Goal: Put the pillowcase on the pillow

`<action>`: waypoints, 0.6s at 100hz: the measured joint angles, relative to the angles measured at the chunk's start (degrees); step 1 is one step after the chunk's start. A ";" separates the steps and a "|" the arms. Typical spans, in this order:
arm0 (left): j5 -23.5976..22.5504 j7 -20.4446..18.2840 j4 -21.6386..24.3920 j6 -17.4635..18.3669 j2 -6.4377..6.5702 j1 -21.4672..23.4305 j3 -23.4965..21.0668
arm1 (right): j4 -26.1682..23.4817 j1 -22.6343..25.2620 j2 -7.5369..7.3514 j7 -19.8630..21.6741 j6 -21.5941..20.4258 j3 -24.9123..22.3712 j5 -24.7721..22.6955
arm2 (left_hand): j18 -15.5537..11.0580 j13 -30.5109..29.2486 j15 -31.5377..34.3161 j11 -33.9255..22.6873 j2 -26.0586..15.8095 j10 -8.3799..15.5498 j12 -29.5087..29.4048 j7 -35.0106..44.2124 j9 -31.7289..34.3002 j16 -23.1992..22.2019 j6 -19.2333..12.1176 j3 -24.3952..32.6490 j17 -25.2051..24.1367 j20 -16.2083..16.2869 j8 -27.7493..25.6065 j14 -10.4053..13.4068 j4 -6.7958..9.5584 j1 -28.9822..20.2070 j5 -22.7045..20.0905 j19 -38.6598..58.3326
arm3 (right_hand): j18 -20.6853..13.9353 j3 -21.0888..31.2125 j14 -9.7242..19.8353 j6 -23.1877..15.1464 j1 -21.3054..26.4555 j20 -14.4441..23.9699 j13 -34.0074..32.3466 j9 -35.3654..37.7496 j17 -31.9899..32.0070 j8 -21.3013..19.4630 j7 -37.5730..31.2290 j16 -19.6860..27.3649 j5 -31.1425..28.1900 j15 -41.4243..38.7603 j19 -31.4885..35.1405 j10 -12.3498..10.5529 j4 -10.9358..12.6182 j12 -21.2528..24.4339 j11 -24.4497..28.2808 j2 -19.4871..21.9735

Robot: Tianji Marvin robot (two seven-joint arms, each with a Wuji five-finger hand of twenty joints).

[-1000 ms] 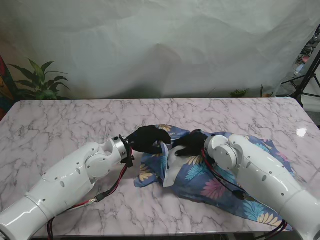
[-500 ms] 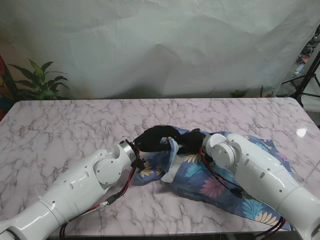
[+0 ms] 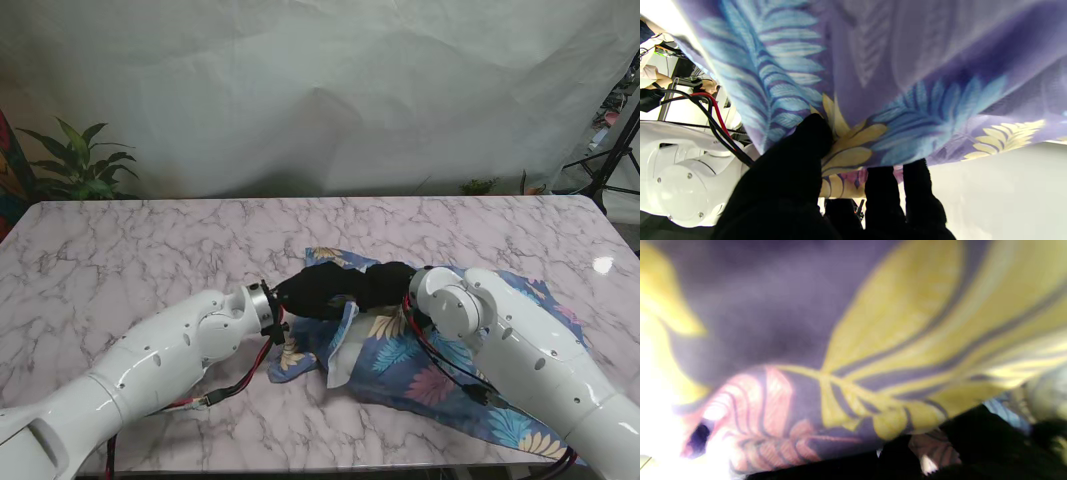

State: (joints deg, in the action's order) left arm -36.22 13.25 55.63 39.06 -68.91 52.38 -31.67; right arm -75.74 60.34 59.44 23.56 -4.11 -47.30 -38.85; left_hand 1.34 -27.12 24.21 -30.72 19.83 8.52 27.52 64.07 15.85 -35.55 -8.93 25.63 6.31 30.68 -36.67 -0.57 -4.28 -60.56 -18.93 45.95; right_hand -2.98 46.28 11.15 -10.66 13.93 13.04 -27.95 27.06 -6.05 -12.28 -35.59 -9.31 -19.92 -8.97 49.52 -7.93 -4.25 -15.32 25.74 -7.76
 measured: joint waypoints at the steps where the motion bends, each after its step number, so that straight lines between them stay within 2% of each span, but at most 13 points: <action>1: 0.07 -0.03 -0.07 0.08 -0.02 -0.02 0.08 | -0.20 0.03 -0.11 0.45 -0.07 -0.08 -0.04 | 0.00 0.09 0.00 0.00 0.00 0.01 -0.06 0.00 -0.04 0.03 -0.16 0.09 0.00 0.00 0.09 0.07 0.00 0.00 0.00 0.13 | 0.03 0.01 0.00 0.01 0.00 0.00 0.01 0.00 0.01 0.00 0.00 0.01 0.00 0.00 0.00 0.00 0.00 0.00 0.00 0.00; 5: 0.44 -0.19 -0.50 0.55 -0.13 -0.15 0.44 | -1.10 0.13 -0.57 2.54 -0.39 -0.43 -0.16 | 1.02 0.20 0.07 0.11 0.00 0.94 -0.35 0.00 -0.37 0.04 -0.28 0.11 -0.40 -0.10 0.21 1.02 -0.03 0.00 -0.05 -0.11 | 0.58 0.02 -0.02 0.06 0.38 -0.01 0.01 0.00 0.01 0.00 0.00 0.15 0.04 0.00 -0.01 0.01 0.00 0.02 0.00 0.00; 15: 1.27 -0.34 -2.16 1.97 -0.59 -0.75 1.68 | -4.00 0.26 -1.96 8.90 -0.69 -1.29 -0.18 | 0.99 0.58 0.68 1.46 0.00 5.77 -0.97 -0.37 -2.08 0.06 -0.30 0.48 -1.18 -1.46 0.61 7.61 -0.38 0.31 -0.12 -1.88 | 1.32 0.04 -0.16 2.25 1.38 -0.60 0.03 0.01 0.01 0.00 0.00 0.19 0.04 0.00 -0.03 0.13 0.00 0.15 -0.05 0.00; 19: 1.48 -0.52 -2.69 2.41 -0.78 -0.94 2.09 | -5.31 0.06 -2.60 12.40 -0.38 -1.29 -0.07 | 0.97 0.47 2.05 1.61 0.00 9.28 -1.38 -1.00 -2.15 0.07 -0.24 0.77 -1.45 -1.47 0.92 11.12 -0.38 0.31 -0.58 -1.91 | 1.90 -0.13 -0.57 3.45 1.47 -0.73 -0.66 0.83 -0.02 0.00 -0.02 0.21 0.09 0.00 -0.38 0.47 0.00 0.26 -0.73 0.03; 25: 1.86 -0.96 -3.30 2.73 -1.07 -1.05 2.68 | -7.25 -1.43 -3.80 19.65 2.06 -0.07 2.39 | 0.96 -0.10 3.44 2.80 0.00 15.01 -1.82 -1.24 -2.23 0.07 -1.38 0.81 -1.69 -1.49 0.79 19.29 -0.39 0.34 -0.82 -1.97 | 2.49 0.03 -0.76 3.76 2.89 -0.77 -1.38 2.16 0.27 0.00 -0.14 0.21 -0.03 0.00 -0.54 0.64 2.24 0.34 -1.04 0.12; 28: 2.02 -1.04 -3.46 2.88 -1.17 -1.05 2.94 | -7.60 -2.69 -4.42 22.22 3.80 1.06 4.98 | 0.91 -0.23 3.56 3.22 0.24 16.46 -1.83 -1.24 -2.91 0.07 -2.20 0.81 -1.70 -1.50 0.71 22.59 -0.47 0.37 -0.82 -1.97 | 2.73 0.42 -0.80 3.98 4.44 -0.78 -2.37 3.24 -0.66 0.00 -0.16 0.21 -1.72 0.00 -0.55 0.66 3.09 0.35 -1.05 0.13; 32: 2.34 -0.95 -3.68 3.07 -1.31 -1.06 3.03 | -7.55 -3.66 -4.92 22.87 4.97 1.61 7.42 | 0.87 0.62 3.55 4.75 0.66 16.56 -1.88 -1.23 -3.78 0.09 -2.27 0.81 -1.74 -1.95 0.69 24.03 -0.48 0.38 -0.21 -1.97 | 2.99 1.15 -0.90 4.40 5.80 -0.78 -3.27 4.65 -0.94 0.00 -0.34 0.21 -3.42 -0.04 0.29 0.66 3.30 0.31 -0.98 0.12; 39: 2.88 -0.57 -4.39 3.16 -1.68 -1.33 3.02 | -7.54 -3.42 -5.00 20.78 4.03 0.73 6.36 | 0.87 2.11 1.04 6.41 0.41 16.16 -2.61 -2.86 -4.37 0.54 -1.45 1.06 -1.85 -2.18 1.37 23.93 -0.48 0.38 -0.04 -2.58 | 3.52 1.28 -1.21 4.41 5.88 -0.78 -4.98 6.50 -1.56 -0.04 -0.31 0.05 -5.38 -0.13 0.26 0.66 3.31 0.26 -0.85 0.06; 47: 2.87 -0.26 -5.18 3.13 -2.05 -1.59 3.11 | -8.95 -2.17 -4.67 19.58 2.49 -1.00 0.95 | 0.87 2.75 0.23 6.45 0.00 14.73 -2.67 -6.50 -4.38 1.01 -0.66 1.70 -1.89 -2.18 2.50 23.08 -0.48 0.47 -0.03 -2.62 | 4.64 0.65 -1.37 4.08 5.60 -0.78 -6.26 7.64 -2.00 -0.06 -0.07 -0.24 -6.84 -0.50 -0.34 0.66 3.18 0.25 -0.84 0.05; 48: 2.86 -0.25 -5.22 3.11 -2.07 -1.60 3.13 | -9.21 -2.03 -4.63 19.59 2.50 -1.18 0.44 | 0.87 2.78 0.23 6.29 0.00 13.15 -2.26 -6.62 -4.33 1.00 -0.60 1.70 -1.90 -2.18 2.52 23.08 -0.48 0.63 -0.01 -2.62 | 4.66 0.65 -1.40 4.08 5.59 -0.78 -6.55 7.89 -2.25 -0.06 -0.07 -0.31 -6.87 -0.54 -0.31 0.66 3.18 0.25 -0.84 0.05; 49: 2.83 -0.25 -5.26 3.09 -2.09 -1.60 3.14 | -9.53 -1.85 -4.60 19.59 2.53 -1.40 -0.12 | 0.87 2.78 0.23 5.84 -0.01 10.33 -2.00 -6.70 -3.70 1.00 -0.49 1.78 -1.91 -2.19 2.56 22.98 -0.48 1.08 0.04 -2.62 | 4.66 0.65 -1.42 4.08 5.60 -0.78 -6.57 8.47 -2.32 -0.07 -0.07 -0.32 -6.90 -0.56 -0.15 0.66 3.18 0.25 -0.84 0.05; 57: 2.72 -0.24 -5.29 2.90 -2.06 -1.48 3.08 | -11.41 -0.74 -4.46 19.49 4.08 -2.54 -2.56 | 0.87 3.51 0.23 5.74 -0.03 8.28 -2.80 -7.20 -4.20 1.10 0.28 2.36 -2.29 -2.23 3.28 20.57 -0.48 1.06 0.79 -2.64 | 4.87 0.77 -1.79 4.35 5.60 -0.76 -8.19 10.02 -3.30 -0.63 -0.09 -0.42 -7.81 -1.80 0.77 0.66 3.22 0.19 -0.72 0.04; 60: 2.72 -0.23 -5.29 2.79 -2.05 -1.38 2.97 | -11.97 -0.16 -4.30 18.95 4.64 -3.20 -3.46 | 0.87 3.51 0.23 5.83 -0.04 6.51 -2.97 -7.50 -4.23 1.00 1.50 2.38 -2.39 -2.31 3.94 17.32 -0.48 1.06 0.79 -2.64 | 4.91 0.78 -1.94 4.47 5.60 -0.73 -8.59 10.63 -3.83 -0.69 -0.09 -0.91 -8.76 -2.02 1.22 0.66 3.23 0.14 -0.65 0.02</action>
State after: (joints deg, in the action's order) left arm -33.50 13.01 50.34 41.85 -70.97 51.00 -28.70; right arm -87.71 60.18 55.14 42.51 0.52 -50.51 -42.30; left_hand 2.21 -23.61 24.44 -24.89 19.78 15.03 24.54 56.57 11.62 -34.55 -7.42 28.01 3.92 28.37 -32.73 16.75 -4.75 -59.49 -18.14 43.32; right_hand 1.93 47.05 9.20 -6.20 19.52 12.31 -36.54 37.69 -9.87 -12.98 -35.68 -10.22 -28.68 -11.00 50.74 -7.26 -1.03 -15.18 25.10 -7.73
